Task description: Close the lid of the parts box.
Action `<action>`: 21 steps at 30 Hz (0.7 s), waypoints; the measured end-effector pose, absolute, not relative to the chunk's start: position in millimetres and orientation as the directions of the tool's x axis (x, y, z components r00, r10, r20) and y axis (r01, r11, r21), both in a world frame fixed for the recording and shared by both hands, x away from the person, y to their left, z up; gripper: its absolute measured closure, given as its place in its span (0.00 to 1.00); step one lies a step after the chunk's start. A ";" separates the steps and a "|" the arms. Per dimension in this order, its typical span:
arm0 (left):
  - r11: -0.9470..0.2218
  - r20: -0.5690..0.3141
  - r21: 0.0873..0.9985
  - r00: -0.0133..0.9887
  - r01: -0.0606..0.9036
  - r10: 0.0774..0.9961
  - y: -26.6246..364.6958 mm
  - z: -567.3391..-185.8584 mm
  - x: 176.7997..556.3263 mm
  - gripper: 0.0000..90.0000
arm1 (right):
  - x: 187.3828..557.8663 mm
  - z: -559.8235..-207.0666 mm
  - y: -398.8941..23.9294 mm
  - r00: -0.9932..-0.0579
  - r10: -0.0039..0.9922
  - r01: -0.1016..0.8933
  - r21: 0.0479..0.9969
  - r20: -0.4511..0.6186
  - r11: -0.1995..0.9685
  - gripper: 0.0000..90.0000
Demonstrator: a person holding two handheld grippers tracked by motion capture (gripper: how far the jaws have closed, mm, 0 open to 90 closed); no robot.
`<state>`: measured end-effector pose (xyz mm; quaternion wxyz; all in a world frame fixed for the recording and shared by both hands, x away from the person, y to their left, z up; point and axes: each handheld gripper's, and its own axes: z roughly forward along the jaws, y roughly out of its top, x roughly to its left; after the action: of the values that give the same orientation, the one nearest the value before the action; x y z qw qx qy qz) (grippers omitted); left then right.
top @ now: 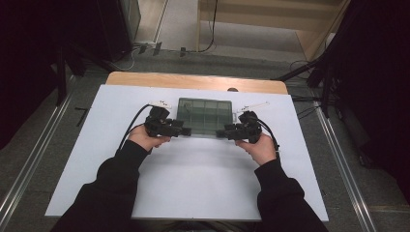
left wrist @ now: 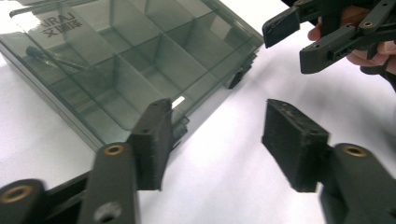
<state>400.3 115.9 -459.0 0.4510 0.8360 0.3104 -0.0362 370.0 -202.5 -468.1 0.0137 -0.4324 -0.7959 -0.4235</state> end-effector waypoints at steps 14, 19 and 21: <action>-0.398 -0.291 0.764 0.822 0.508 0.490 123.1 -458.3 372.9 0.37 | 351.6 -469.7 -193.5 -0.667 0.658 0.650 0.704 0.349 0.286 0.28; -0.392 -0.299 0.761 0.816 0.517 0.495 126.4 -461.4 366.5 0.37 | 343.5 -471.3 -188.9 -0.684 0.646 0.638 0.708 0.340 0.303 0.26; -0.386 -0.300 0.763 0.813 0.518 0.499 127.8 -463.0 363.4 0.37 | 340.3 -472.1 -187.7 -0.691 0.637 0.633 0.710 0.341 0.307 0.26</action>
<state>363.4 127.8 -463.0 0.4622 0.8324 0.3055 -0.0106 340.3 -187.7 -472.1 -0.0021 -0.3929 -0.8085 -0.4381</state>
